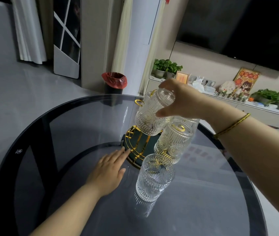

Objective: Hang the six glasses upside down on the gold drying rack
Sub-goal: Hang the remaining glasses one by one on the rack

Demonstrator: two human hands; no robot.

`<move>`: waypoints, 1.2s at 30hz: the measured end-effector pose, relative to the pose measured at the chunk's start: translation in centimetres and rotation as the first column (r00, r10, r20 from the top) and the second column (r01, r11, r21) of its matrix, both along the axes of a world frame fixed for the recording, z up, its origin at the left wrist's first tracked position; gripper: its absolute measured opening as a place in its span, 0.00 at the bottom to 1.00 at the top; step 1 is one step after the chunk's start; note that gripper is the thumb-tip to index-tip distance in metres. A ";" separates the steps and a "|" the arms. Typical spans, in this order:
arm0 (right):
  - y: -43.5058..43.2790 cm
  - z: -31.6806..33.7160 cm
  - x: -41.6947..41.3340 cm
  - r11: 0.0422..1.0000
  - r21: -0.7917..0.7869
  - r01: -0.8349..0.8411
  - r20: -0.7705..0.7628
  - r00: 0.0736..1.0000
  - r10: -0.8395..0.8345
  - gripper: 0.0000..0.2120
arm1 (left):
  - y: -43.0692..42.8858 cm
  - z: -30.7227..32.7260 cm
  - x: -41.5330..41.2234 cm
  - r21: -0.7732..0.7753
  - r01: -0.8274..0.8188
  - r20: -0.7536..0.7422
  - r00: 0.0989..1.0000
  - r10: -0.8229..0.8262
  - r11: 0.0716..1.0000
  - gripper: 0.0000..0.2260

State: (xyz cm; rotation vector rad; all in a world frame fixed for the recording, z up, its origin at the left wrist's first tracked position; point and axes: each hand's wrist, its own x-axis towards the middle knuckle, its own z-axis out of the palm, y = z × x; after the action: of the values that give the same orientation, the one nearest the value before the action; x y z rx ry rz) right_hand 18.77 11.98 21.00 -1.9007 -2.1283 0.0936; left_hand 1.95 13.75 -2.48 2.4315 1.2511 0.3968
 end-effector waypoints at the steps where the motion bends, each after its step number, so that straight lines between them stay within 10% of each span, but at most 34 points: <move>1: 0.3 -0.4 -0.1 1.000 -0.005 -0.002 0.001 1.000 0.002 0.35 | 0.1 0.0 0.0 0.000 0.009 -0.020 1.000 -0.009 1.000 0.24; 36: 1.4 -4.7 -1.4 0.982 -0.181 -0.044 0.023 0.999 0.049 0.33 | 0.1 0.6 0.2 0.002 0.010 -0.162 0.987 -0.009 1.000 0.21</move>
State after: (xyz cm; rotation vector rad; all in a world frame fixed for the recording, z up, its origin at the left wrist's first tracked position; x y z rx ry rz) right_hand 17.37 13.38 16.29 -1.9602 -2.2512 0.2815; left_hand 2.16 13.87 -1.90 2.5136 1.3042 0.2013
